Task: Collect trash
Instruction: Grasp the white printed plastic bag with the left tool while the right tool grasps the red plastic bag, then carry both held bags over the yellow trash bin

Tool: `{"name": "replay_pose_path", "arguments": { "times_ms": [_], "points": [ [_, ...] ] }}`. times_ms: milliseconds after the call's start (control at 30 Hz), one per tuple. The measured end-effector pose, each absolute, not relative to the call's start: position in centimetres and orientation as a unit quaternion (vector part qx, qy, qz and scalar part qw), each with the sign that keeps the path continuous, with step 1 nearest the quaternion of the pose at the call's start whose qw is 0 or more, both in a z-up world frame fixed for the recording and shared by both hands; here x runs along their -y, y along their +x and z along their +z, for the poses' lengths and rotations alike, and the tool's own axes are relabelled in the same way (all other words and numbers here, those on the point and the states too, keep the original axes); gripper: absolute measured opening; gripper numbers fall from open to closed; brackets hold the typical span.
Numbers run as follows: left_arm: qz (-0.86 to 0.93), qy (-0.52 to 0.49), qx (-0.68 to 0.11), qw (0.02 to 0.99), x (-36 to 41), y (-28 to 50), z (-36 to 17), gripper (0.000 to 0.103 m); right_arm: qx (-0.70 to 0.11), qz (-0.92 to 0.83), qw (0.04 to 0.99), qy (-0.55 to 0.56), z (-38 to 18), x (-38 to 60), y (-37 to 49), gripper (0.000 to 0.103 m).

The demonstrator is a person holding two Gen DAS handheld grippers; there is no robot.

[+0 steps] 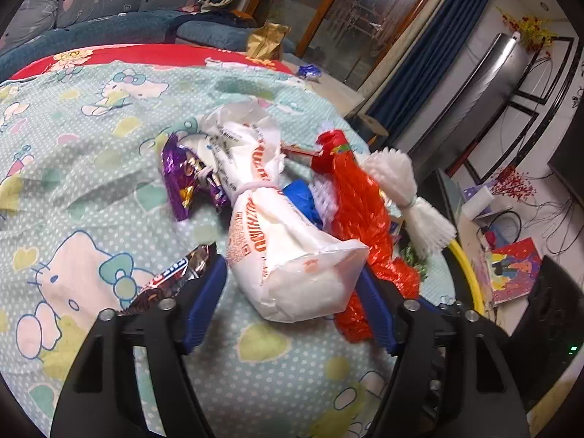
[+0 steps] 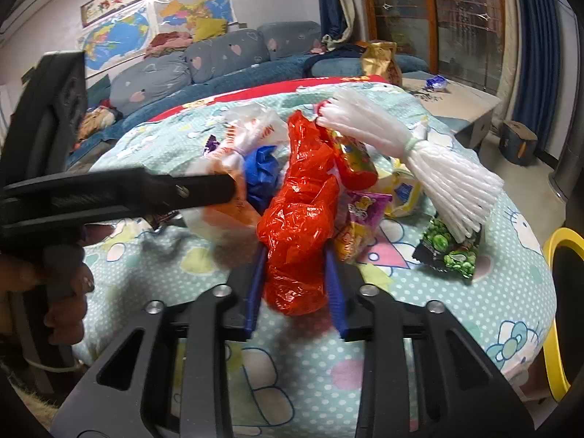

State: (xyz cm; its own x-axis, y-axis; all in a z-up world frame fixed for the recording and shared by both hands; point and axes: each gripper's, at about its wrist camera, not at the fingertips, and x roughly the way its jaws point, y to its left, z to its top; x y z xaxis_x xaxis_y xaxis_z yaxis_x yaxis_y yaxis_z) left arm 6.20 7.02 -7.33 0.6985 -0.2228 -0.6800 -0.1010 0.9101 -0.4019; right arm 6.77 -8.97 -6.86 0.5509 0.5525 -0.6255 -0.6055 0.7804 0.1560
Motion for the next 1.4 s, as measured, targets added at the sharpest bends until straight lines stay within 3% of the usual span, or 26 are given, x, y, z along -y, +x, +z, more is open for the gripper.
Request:
{"name": "replay_pose_path", "arguments": {
  "times_ms": [133, 300, 900, 1400],
  "points": [
    [-0.028, -0.221, -0.37, 0.902, -7.9, 5.6, -6.9, 0.051, -0.325, 0.342, 0.881, -0.04, -5.9, 9.1, 6.1, 0.017],
    [-0.026, -0.222, -0.333, 0.916, -8.7, 4.4, -4.9, 0.043, -0.304, 0.355, 0.883, -0.039, -4.6, 9.2, 5.4, 0.014],
    [-0.068, -0.173, -0.266, 0.946, -5.6, 4.8, 1.3, 0.042, -0.253, 0.301, 0.92, -0.005, -0.7, 14.5, 6.5, 0.014],
    [-0.164, -0.126, -0.279, 0.937, 2.3, 7.7, 0.9, 0.042, -0.242, 0.19, 0.951, 0.018, 0.1, 22.4, 7.7, 0.014]
  ]
}}
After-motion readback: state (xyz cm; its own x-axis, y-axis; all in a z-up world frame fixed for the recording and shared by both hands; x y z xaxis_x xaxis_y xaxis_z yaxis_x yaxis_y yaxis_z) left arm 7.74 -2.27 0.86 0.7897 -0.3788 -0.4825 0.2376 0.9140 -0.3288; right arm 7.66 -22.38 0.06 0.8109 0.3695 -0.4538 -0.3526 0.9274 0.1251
